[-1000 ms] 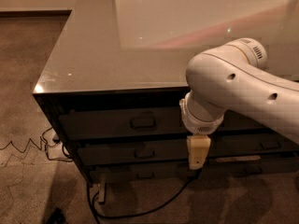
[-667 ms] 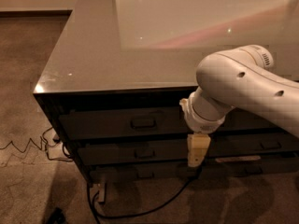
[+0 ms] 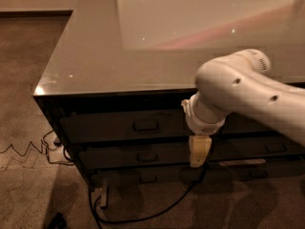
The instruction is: Open top drawer
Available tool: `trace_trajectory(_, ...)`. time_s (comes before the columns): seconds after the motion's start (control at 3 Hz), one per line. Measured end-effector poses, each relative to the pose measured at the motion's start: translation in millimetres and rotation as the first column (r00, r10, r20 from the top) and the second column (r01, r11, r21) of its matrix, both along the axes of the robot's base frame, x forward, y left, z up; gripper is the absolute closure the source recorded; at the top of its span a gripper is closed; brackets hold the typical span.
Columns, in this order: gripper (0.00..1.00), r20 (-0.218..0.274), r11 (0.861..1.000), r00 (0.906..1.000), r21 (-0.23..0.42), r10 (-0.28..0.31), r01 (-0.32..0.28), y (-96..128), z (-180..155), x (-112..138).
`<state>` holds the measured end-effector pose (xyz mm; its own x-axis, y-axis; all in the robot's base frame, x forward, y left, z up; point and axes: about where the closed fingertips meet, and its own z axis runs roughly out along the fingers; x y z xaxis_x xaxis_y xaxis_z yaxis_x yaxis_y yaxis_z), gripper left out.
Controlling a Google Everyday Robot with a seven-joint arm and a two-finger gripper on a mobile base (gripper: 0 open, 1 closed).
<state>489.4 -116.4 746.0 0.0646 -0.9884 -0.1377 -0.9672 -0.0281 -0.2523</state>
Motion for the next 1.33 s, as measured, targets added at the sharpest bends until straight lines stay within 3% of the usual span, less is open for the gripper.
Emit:
trace_trajectory(0.33,0.0,0.032,0.99,0.9993,-0.139,-0.017,0.022,2.4,-13.4,0.8)
trace_trajectory(0.67,0.0,0.073,0.964,0.9972,-0.266,0.016,0.004,-0.2,-35.6,1.3)
trace_trajectory(1.0,0.0,0.073,0.958,0.9969,-0.288,0.029,-0.007,-6.0,-47.2,12.3)
trace_trajectory(1.33,0.0,0.039,0.976,0.9984,-0.215,0.042,-0.033,-8.1,-48.1,27.5)
